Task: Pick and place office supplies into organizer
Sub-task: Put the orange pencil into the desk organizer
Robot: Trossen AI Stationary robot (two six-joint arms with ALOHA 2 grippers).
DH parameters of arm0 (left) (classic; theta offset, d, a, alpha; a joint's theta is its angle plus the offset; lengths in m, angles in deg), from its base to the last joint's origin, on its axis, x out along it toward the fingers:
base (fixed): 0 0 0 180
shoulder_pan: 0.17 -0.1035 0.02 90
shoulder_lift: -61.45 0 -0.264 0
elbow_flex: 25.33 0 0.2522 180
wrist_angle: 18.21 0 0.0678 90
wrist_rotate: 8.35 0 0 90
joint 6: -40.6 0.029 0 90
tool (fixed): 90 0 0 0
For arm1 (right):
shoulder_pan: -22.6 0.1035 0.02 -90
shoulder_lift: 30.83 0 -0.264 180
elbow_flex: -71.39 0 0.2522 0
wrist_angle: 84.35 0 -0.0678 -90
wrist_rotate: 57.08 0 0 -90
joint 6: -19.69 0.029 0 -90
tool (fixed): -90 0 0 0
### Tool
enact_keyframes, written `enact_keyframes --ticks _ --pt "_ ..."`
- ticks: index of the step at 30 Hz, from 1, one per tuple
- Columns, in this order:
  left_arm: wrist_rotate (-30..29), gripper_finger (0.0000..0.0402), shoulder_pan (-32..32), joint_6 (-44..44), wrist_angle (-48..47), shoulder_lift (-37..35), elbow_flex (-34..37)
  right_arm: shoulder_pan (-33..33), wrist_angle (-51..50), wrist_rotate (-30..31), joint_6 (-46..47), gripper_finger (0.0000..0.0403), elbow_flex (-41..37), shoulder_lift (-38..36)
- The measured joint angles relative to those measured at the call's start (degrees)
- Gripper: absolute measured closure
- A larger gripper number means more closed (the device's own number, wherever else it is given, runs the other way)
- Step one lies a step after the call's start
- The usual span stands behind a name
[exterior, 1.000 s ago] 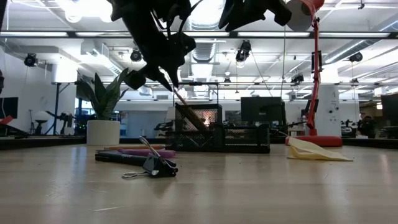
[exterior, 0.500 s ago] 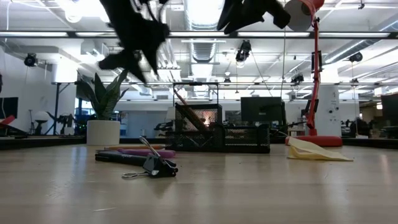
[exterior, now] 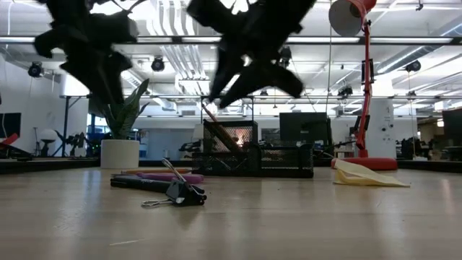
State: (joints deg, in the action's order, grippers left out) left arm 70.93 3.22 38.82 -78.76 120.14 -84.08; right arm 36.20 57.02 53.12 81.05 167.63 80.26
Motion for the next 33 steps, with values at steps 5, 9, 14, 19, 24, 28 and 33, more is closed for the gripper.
enact_keyframes --ticks 5,9,14,19,24,28,33 --pt "3.5 0.0219 0.2 -8.3 5.4 -7.8 8.1 -0.8 -3.3 -2.4 -8.4 0.0330 8.8 6.7" --pt "5.9 0.0219 0.1 -13.4 9.6 -13.7 11.4 -2.1 -7.9 -2.7 -13.4 0.0330 15.7 12.6" --pt "5.9 0.0219 0.1 -21.0 10.5 -18.6 12.9 -4.0 -13.9 -5.5 -14.9 0.0330 23.1 18.5" --pt "5.9 0.0219 0.1 -29.3 10.4 -19.6 13.1 -6.8 -16.7 -10.2 -18.2 0.0330 29.3 23.6" --pt "5.8 0.0219 0.1 -30.9 10.3 -19.0 13.1 -9.0 -20.1 -12.5 -19.8 0.0330 34.0 27.0" --pt "5.8 0.0219 0.1 -30.9 10.4 -18.7 13.1 -9.5 -20.9 -13.2 -21.3 0.0330 34.8 27.2" --pt "5.8 0.0219 0.1 -30.5 10.7 -19.3 13.1 -9.1 -21.7 -13.6 -21.3 0.0330 34.4 27.2"
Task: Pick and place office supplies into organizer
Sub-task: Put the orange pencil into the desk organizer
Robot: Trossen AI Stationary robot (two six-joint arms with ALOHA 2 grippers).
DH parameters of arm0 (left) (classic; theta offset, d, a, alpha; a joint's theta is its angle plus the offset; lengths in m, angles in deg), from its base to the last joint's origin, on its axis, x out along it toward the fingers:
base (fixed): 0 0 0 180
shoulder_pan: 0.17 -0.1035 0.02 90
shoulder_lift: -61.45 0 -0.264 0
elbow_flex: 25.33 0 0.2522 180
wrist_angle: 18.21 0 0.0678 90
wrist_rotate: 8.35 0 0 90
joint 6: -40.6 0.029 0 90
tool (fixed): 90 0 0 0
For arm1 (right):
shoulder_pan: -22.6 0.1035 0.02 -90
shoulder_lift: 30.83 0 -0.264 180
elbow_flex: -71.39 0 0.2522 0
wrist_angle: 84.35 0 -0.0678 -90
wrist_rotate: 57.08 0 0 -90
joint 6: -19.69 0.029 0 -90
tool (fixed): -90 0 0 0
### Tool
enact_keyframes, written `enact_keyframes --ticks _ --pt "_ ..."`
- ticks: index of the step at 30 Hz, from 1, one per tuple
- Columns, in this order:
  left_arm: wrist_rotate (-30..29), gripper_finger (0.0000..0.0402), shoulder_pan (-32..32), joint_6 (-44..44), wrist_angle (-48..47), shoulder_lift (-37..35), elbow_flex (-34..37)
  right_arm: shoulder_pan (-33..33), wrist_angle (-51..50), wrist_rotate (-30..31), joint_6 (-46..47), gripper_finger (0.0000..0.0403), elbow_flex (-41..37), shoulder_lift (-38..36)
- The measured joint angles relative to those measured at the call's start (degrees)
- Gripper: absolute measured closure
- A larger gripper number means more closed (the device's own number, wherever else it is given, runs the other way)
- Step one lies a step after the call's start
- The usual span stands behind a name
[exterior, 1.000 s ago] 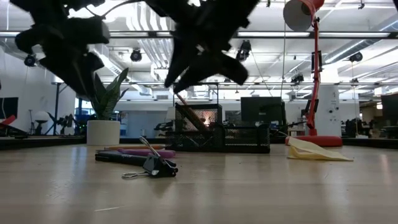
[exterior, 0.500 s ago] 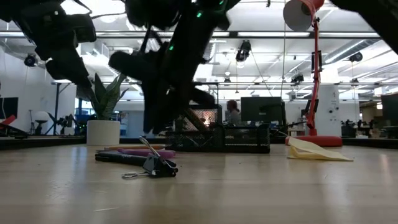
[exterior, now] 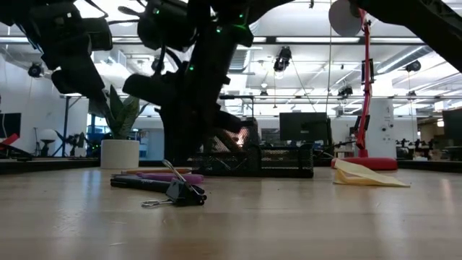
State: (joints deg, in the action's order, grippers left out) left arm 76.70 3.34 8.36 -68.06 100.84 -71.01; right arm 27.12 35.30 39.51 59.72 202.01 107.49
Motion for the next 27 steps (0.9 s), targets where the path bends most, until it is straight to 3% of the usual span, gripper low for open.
enact_keyframes --ticks 7,27 --pt "0.0 0.0219 0.0 1.5 1.6 -0.5 0.0 0.2 0.3 3.6 0.2 0.0330 -0.2 0.2" --pt "0.0 0.0219 0.0 1.6 1.8 -0.1 0.0 1.5 0.8 3.7 1.7 0.0330 -1.5 0.3"
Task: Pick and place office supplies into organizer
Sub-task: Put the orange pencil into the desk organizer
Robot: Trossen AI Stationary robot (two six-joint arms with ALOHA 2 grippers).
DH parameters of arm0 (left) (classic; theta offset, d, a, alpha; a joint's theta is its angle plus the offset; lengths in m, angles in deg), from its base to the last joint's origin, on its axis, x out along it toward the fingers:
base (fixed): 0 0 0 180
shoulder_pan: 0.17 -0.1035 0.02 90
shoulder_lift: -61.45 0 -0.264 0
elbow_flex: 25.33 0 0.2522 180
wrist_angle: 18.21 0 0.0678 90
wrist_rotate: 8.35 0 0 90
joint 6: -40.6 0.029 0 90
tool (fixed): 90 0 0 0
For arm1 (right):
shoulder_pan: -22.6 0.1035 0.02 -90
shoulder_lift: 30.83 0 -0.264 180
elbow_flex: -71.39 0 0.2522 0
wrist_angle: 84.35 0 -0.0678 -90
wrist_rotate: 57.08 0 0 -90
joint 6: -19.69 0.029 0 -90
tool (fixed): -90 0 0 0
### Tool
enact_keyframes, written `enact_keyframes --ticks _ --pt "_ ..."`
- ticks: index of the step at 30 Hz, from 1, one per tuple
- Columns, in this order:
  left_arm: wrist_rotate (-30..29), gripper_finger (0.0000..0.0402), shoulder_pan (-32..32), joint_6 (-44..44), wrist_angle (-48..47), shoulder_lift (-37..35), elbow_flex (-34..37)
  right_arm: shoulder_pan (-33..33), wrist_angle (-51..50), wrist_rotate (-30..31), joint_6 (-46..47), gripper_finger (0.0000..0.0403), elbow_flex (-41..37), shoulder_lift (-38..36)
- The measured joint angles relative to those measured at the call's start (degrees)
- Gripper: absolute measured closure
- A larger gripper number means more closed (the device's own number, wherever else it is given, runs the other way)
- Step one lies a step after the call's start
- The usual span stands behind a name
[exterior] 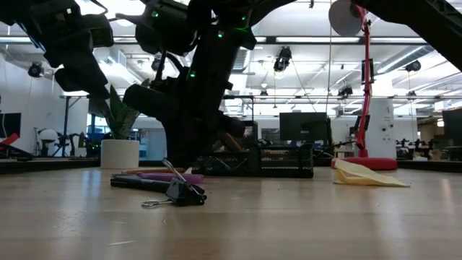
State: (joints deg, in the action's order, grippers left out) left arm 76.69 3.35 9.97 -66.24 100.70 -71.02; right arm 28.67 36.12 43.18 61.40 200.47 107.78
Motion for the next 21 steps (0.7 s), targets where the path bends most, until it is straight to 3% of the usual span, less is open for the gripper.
enact_keyframes --ticks 21 --pt "0.0 0.0219 0.0 0.0 2.4 0.1 0.0 -0.1 3.1 -2.8 -1.6 0.0330 2.3 2.1"
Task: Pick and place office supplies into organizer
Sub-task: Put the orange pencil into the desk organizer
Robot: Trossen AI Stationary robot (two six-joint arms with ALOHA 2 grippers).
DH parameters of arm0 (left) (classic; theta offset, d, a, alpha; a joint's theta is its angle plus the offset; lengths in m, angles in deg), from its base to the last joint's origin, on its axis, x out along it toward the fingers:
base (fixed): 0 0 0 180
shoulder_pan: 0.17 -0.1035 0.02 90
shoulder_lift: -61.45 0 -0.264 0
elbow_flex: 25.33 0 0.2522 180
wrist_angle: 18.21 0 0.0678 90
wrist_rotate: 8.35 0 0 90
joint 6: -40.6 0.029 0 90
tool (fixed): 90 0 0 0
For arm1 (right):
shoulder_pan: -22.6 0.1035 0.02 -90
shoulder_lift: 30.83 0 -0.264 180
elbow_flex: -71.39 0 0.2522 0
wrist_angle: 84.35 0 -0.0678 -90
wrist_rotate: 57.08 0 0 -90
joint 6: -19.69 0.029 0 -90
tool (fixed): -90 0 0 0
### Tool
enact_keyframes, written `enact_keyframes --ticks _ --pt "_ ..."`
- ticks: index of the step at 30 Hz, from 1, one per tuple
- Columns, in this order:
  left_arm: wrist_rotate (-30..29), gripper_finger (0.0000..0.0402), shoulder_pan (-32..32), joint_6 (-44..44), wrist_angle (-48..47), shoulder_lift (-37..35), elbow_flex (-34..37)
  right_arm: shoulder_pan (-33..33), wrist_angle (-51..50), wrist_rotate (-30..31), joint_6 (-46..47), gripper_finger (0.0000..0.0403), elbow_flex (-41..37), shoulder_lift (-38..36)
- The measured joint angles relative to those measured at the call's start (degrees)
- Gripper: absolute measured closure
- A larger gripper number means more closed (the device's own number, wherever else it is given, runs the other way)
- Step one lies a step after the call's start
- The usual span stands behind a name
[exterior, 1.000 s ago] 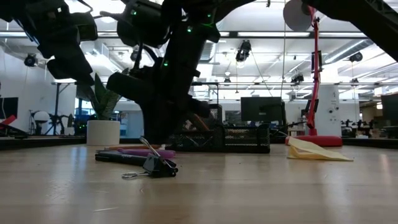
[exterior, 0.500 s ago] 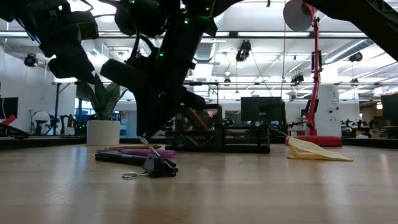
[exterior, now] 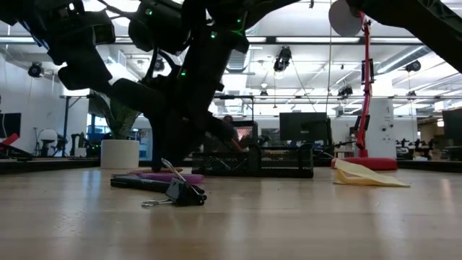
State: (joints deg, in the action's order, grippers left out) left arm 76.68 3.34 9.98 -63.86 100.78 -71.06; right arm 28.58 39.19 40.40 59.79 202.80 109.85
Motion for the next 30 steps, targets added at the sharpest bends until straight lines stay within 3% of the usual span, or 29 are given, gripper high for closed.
enact_keyframes --ticks 8,19,26,30 --pt "0.0 0.0219 0.0 0.0 0.0 0.0 0.0 -0.3 0.2 1.1 -1.2 0.0334 0.0 0.3" --pt "0.0 0.0219 0.0 -0.1 0.0 0.0 0.0 -1.4 0.5 1.4 -1.3 0.0388 -0.9 0.3" --pt "0.0 0.0219 0.0 -0.2 0.0 0.0 0.0 -1.3 1.7 -2.1 -0.1 0.0388 -1.2 0.3" --pt "0.0 0.0219 0.0 -0.3 0.0 0.0 0.0 -0.7 1.3 2.7 1.9 0.0390 0.2 0.3"
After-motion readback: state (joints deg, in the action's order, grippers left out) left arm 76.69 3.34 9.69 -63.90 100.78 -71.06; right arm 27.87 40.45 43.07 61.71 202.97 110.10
